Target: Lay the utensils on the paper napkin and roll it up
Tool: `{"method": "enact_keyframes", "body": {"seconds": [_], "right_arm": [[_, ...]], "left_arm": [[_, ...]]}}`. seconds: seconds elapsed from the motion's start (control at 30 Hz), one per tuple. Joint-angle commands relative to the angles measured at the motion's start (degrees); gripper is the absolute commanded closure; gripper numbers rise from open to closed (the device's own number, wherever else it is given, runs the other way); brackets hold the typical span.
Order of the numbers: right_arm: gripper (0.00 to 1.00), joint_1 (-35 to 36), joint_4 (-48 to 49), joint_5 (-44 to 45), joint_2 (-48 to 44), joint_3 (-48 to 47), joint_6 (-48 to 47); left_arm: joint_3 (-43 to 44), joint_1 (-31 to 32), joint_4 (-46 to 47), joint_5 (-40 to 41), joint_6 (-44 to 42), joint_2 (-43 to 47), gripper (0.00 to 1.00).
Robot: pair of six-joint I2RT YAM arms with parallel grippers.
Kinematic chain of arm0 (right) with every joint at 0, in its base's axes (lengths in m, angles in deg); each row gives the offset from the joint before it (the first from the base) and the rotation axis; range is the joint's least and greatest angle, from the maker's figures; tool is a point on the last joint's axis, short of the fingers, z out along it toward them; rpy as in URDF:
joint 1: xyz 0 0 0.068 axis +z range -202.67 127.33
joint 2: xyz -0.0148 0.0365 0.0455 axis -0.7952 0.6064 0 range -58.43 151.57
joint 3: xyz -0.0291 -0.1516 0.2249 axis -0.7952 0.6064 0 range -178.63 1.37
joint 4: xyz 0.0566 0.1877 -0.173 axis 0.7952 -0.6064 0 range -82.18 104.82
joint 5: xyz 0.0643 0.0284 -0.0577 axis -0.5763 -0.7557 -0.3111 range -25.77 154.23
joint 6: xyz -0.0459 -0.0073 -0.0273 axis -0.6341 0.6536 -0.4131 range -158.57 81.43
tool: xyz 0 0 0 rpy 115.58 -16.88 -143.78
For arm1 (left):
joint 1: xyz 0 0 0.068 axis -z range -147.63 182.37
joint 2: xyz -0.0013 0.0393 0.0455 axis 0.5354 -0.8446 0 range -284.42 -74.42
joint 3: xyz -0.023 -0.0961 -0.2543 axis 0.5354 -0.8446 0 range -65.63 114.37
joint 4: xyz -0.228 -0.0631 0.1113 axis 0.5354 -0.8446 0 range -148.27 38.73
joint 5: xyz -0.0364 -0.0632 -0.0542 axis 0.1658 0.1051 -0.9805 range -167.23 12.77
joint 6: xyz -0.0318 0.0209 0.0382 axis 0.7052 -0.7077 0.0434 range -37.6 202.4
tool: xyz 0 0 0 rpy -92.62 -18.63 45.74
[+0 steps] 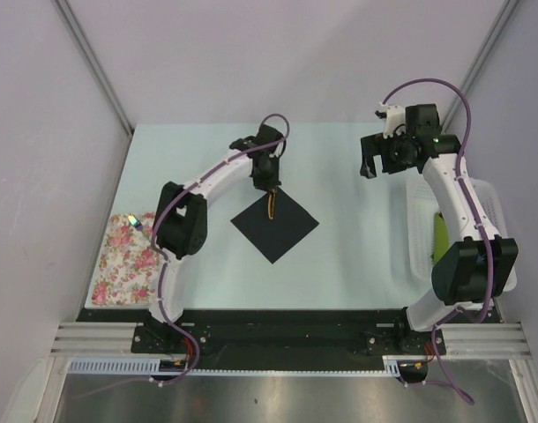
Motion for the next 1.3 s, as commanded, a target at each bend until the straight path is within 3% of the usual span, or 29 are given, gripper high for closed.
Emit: {"method": "enact_keyframes", "body": {"seconds": [0.0, 0.5, 0.97, 1.27], "right_arm": [[0.0, -0.3, 1.71, 1.14, -3.28, 0.78, 0.8], [0.0, -0.3, 2.68, 1.32, -5.74, 3.76, 1.76], [0.0, -0.39, 3.03, 2.37, -6.71, 5.08, 1.5], [0.0, -0.56, 3.03, 2.63, -7.06, 5.44, 1.5]], "left_arm": [[3.56, 1.98, 1.35, 3.53, 3.21, -0.54, 1.0], [-7.43, 2.78, 1.88, 2.22, 4.97, 0.43, 1.0], [-5.85, 2.61, 1.35, 0.73, 4.26, -1.94, 0.99], [-5.15, 2.61, 1.26, -0.07, 3.82, -3.61, 0.88]]}}
